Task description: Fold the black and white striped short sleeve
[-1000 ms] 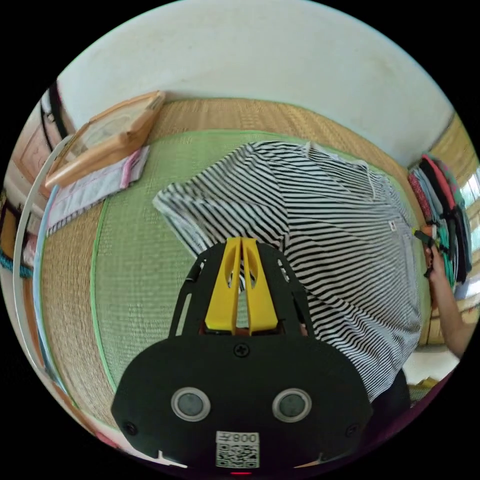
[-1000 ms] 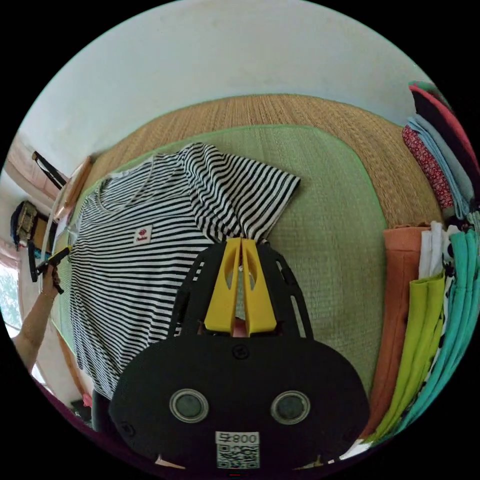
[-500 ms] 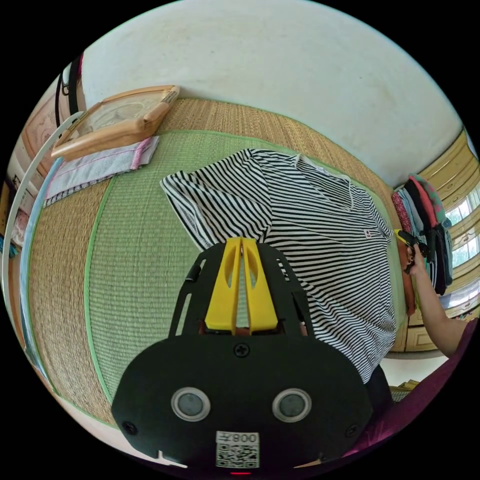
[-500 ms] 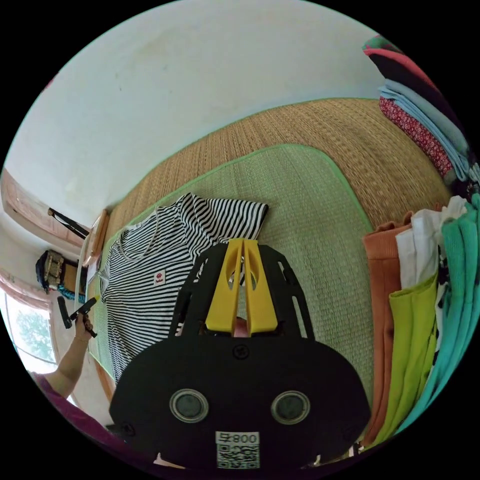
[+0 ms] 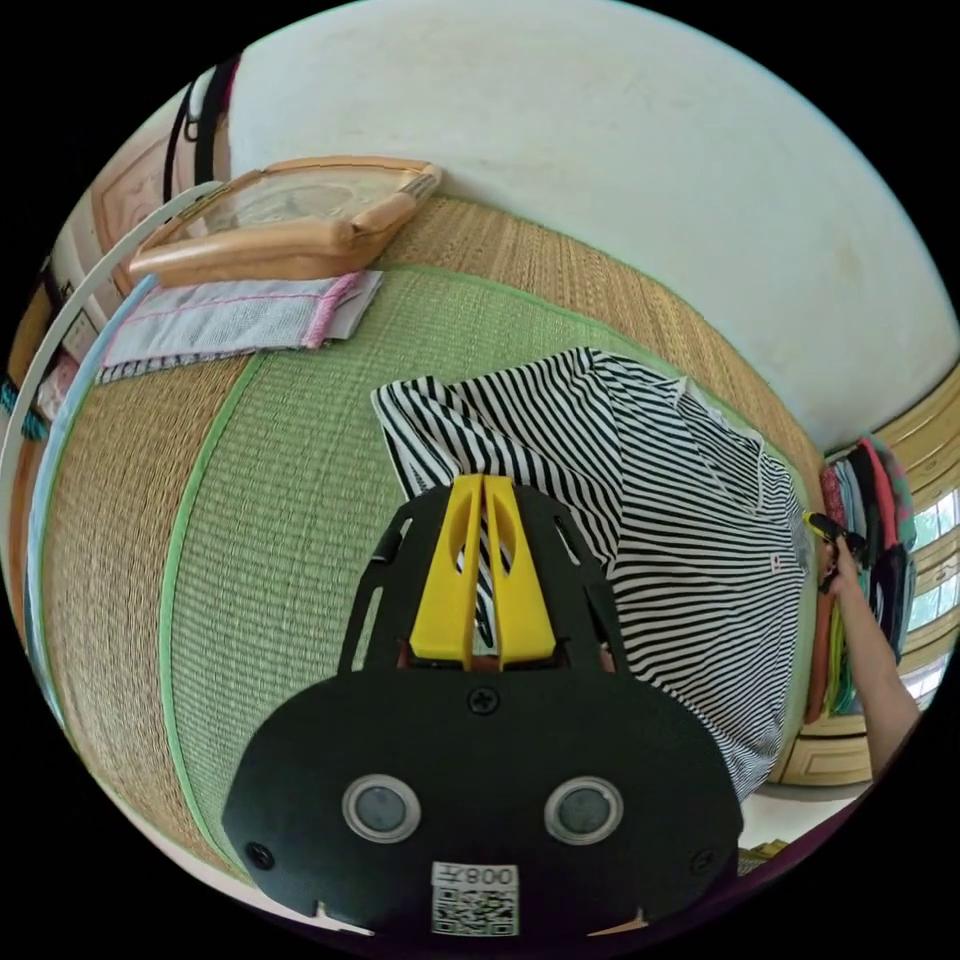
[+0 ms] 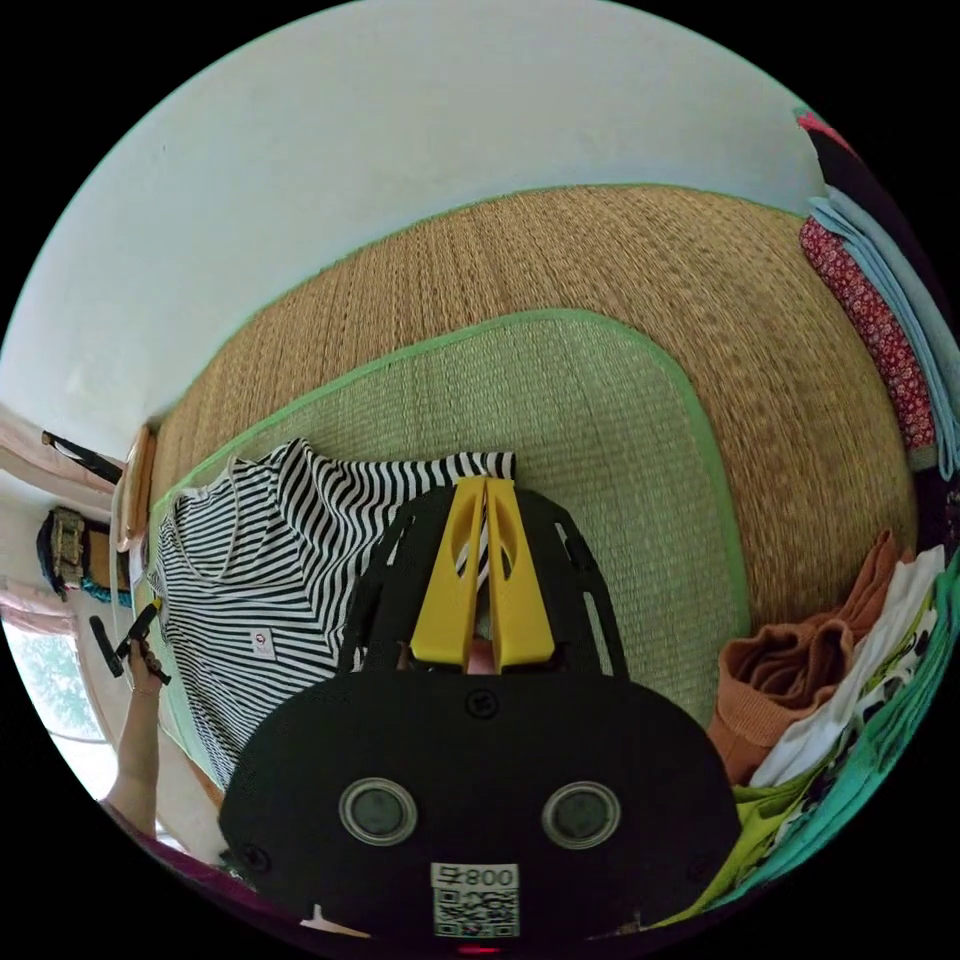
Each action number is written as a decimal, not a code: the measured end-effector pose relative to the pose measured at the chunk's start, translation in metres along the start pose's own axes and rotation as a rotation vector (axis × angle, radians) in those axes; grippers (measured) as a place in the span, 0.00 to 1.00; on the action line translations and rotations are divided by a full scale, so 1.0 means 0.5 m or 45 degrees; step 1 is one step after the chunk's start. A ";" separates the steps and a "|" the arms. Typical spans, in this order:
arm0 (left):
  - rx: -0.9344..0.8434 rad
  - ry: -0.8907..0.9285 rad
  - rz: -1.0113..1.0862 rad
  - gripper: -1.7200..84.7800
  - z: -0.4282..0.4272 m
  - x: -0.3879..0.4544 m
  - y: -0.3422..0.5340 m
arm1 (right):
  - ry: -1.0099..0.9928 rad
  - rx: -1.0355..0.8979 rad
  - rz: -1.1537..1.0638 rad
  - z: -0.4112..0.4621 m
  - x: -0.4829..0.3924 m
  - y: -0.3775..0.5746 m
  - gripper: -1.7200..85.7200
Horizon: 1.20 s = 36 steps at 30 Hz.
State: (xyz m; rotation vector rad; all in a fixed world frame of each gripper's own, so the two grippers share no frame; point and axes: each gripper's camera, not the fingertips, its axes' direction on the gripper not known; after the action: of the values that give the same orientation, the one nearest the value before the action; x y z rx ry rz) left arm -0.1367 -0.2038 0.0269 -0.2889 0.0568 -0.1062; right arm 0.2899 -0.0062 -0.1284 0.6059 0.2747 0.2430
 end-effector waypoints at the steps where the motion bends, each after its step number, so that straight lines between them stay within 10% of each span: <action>1: 0.003 -0.002 -0.013 0.02 -0.012 -0.006 0.012 | -0.021 0.005 0.019 -0.006 0.008 -0.002 0.02; 20: -0.203 0.470 -0.125 0.08 -0.325 -0.119 0.551 | -0.317 0.018 0.125 -0.409 0.226 0.299 0.03; 36: -0.447 0.164 0.216 0.09 -0.430 -0.013 0.833 | -0.500 -0.183 0.172 -0.681 0.195 0.597 0.05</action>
State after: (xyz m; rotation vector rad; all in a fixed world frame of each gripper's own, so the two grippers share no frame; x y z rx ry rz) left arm -0.1184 0.1334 -0.2983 -0.6263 0.2283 0.0553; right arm 0.2285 0.4395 -0.2390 0.5178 -0.1618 0.2652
